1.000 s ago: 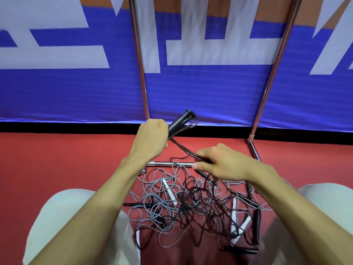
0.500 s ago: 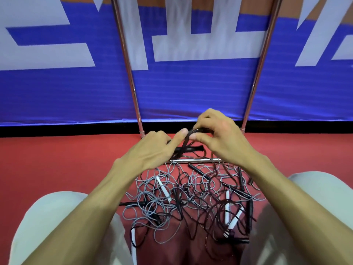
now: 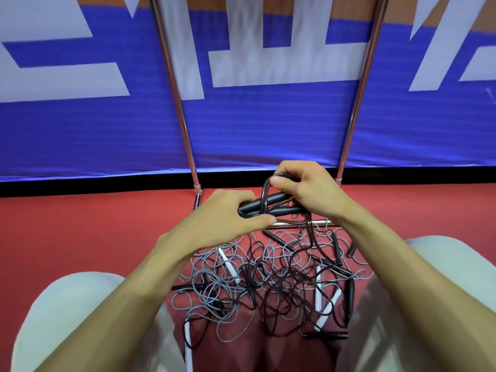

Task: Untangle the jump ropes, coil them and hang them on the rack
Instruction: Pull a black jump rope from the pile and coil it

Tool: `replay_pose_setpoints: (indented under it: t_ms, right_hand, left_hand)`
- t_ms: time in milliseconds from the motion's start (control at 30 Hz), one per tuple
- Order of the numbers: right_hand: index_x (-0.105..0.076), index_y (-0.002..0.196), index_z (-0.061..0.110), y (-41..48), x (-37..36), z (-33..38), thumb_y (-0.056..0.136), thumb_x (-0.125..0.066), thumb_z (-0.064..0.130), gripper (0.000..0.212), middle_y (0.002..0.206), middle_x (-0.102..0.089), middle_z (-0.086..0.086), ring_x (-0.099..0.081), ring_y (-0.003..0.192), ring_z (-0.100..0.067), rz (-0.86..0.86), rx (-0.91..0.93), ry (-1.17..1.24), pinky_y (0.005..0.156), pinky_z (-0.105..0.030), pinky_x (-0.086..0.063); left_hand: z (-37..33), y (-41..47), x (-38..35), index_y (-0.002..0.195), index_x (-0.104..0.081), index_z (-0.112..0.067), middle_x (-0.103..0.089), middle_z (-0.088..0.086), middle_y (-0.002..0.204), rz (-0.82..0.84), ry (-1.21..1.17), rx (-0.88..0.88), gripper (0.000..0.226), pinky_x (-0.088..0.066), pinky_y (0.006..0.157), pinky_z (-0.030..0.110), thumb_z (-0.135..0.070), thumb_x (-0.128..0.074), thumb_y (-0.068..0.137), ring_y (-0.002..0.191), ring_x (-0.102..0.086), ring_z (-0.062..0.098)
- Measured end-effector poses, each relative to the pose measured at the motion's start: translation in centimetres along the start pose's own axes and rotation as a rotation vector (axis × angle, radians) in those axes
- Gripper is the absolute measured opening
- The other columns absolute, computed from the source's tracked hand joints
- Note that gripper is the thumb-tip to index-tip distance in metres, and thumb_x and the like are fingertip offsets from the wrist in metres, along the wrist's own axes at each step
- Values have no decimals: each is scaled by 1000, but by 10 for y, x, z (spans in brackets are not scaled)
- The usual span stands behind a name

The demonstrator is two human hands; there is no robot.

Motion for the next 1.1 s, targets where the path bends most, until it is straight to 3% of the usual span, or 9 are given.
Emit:
replay_pose_setpoints:
  t_ms: [67,233,433,533,667,767,833,967,1100]
  right_hand:
    - [-62,78,15,-1,-1,-3,92,-61,22,16,57,-54,-1,-52,43,-15,14,-38,50,43,-28,-45]
    - [-58,68,17,0,6,-4,91,-63,23,24,47,-43,12,-36,42,-2,8,-80,79,44,-15,-29]
    - [-51,65,17,-2,4,-15,93,-49,46,40,51,-40,3,-23,41,-8,33,-322,715,45,-24,-8]
    - [-56,75,14,0,-10,-20,96,-42,44,39,62,-54,-4,-26,42,-9,38,-372,861,41,-20,-12]
    - [-61,90,8,1,-30,-14,97,-51,25,21,69,-61,-4,-39,43,-10,139,-270,466,38,-18,-23]
    - [-59,84,11,-8,-46,-15,95,-56,29,22,63,-63,1,-54,50,-10,334,-177,-165,49,-23,-41]
    - [-56,82,16,-13,-54,-17,96,-54,30,19,65,-59,5,-53,59,-11,424,-86,-493,59,-27,-39]
    - [-42,77,24,-20,-56,-1,99,-46,24,23,64,-46,9,-44,60,-14,447,95,-568,63,-30,-34]
    - [-52,92,16,-24,-51,18,100,-43,26,16,84,-53,6,-50,77,-18,382,303,-602,72,-37,-45]
  left_hand:
    - [-1,0,-2,75,-60,-11,-41,-7,55,16,-19,-1,43,-25,49,22,-52,-70,80,50,-35,9]
    - [-11,-3,-14,75,-62,-11,-44,-9,55,54,-165,-23,31,-30,50,25,-40,-69,85,49,-38,10]
    - [-10,0,3,84,-53,-4,-57,3,64,11,-599,73,18,-28,43,21,-4,-40,95,42,-35,10]
    - [-5,0,17,100,-50,-7,-56,7,69,-66,-739,91,19,-28,46,24,1,-34,94,45,-34,12]
    - [13,2,29,128,-41,-20,-56,9,75,-196,-759,125,37,-29,50,27,1,-39,97,45,-37,11]
    - [26,5,43,127,-45,-21,-55,8,78,-264,-698,99,37,-34,47,22,1,-42,98,46,-40,10]
    - [34,7,52,124,-49,-19,-52,8,76,-282,-567,72,32,-38,50,24,0,-45,98,50,-43,12]
    - [42,12,45,118,-50,-17,-48,1,75,-200,-128,30,26,-36,56,18,-8,-53,94,59,-41,14]
    - [51,18,20,106,-48,-16,-46,4,94,-65,125,64,22,-34,60,19,-13,-61,89,71,-46,15]
Point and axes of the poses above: each hand's wrist, its own y-axis towards the middle knuckle, its own x-axis out of the back of the hand, z = x × y, the point moved 9 cm from there along y, towards the middle knuckle
